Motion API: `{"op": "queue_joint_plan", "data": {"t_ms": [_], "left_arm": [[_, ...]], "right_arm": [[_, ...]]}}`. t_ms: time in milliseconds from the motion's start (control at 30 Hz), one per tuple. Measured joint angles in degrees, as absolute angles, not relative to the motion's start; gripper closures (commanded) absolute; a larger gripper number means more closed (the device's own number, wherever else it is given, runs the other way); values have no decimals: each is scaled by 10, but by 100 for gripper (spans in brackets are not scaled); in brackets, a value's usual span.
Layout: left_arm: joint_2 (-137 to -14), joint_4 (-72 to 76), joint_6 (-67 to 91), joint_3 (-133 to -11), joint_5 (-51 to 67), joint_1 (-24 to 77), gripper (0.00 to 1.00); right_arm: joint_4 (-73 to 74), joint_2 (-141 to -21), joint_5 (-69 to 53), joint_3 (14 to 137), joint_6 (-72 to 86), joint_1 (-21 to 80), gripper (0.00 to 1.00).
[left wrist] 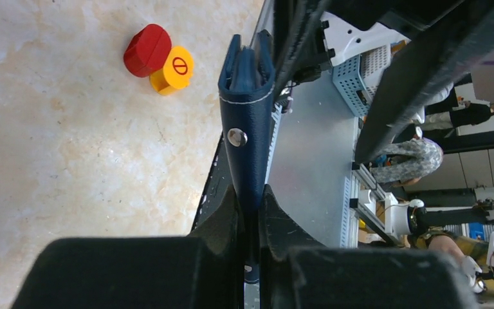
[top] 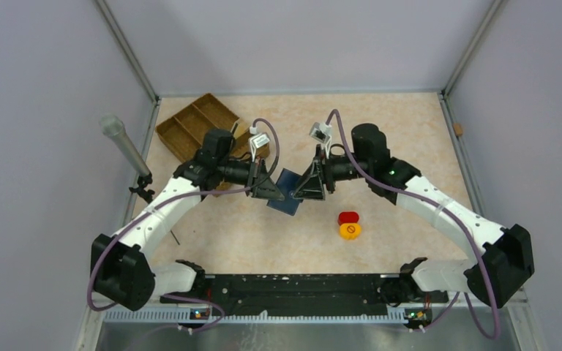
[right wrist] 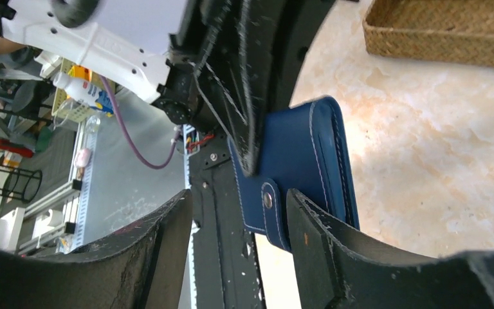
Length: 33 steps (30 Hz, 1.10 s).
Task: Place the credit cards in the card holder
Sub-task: Open the card holder at the center of the board.
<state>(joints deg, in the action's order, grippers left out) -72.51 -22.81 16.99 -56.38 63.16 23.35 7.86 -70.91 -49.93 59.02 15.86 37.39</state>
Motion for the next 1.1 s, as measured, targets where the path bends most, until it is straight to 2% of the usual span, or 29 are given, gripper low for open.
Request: {"op": "queue_joint_plan", "data": {"t_ms": [500, 600, 800, 967, 1100], "left_arm": [[-683, -159, 213, -529, 687, 233, 100], [-681, -159, 214, -528, 692, 233, 100], [-676, -159, 214, -527, 696, 233, 100], [-676, -166, 220, -527, 700, 232, 100], [-677, -170, 227, -527, 702, 226, 100]], "right_arm": [[96, -713, -551, 589, 144, 375, 47], [99, -713, -557, 589, 135, 378, 50], [104, -713, -558, 589, 124, 387, 67], [105, -713, -549, 589, 121, 393, 99], [103, -714, -541, 589, 122, 395, 100]]}}
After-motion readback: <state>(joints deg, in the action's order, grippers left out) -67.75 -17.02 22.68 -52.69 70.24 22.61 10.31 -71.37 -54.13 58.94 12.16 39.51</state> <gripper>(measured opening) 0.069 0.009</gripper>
